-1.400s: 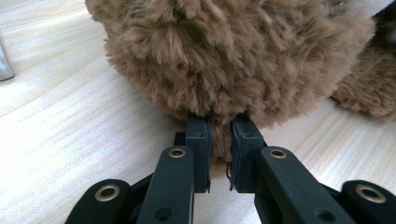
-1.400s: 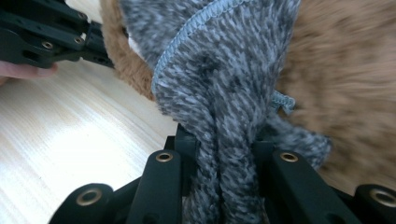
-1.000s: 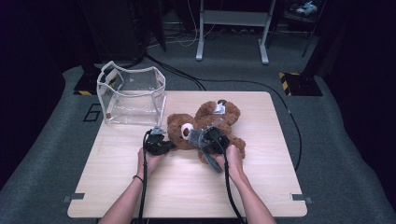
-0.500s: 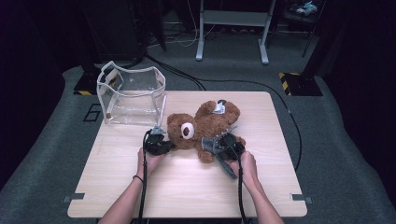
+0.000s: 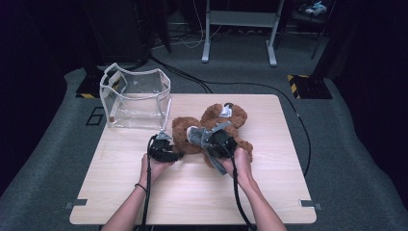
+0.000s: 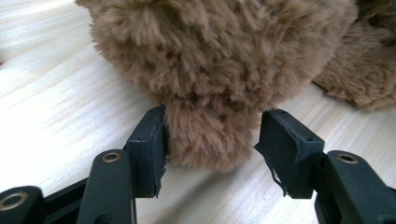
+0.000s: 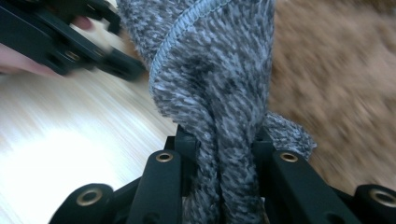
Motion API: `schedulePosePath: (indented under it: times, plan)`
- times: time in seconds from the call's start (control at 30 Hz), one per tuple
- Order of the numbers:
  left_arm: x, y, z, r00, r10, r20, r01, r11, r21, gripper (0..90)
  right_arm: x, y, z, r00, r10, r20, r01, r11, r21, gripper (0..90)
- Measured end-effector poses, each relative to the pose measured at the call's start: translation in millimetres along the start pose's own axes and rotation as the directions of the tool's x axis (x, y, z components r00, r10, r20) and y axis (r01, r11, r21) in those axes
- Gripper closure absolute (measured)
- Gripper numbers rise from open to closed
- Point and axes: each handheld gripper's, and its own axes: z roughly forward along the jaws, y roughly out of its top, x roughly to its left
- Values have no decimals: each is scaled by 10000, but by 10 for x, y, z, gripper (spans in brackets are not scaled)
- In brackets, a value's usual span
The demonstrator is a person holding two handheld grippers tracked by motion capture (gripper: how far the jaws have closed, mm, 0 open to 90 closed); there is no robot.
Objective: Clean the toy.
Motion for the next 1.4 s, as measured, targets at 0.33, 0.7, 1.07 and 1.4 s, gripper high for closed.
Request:
schedulePosePath:
  times: [0.33, 0.7, 1.07, 1.4]
  plan:
    - [75, -74, 20, 9991, -323, 289, 330, 9992, -242, 803, 319, 256, 347, 9924, -989, -733, 989, 9951, -30, 733]
    - [119, -55, 13, 9990, -344, 271, 352, 9990, -286, 825, 224, 110, 611, 9966, -652, -501, 692, 9941, 841, 735]
    - [139, -40, 24, 9990, -413, 169, 420, 9981, -441, 827, -254, -209, 283, 9978, 527, 408, -553, 9963, 658, 737]
    - [150, -39, 29, 9992, -402, 63, 405, 9981, -465, 827, -599, -550, 56, 9853, 1354, 1040, -1425, 9877, 650, 738]
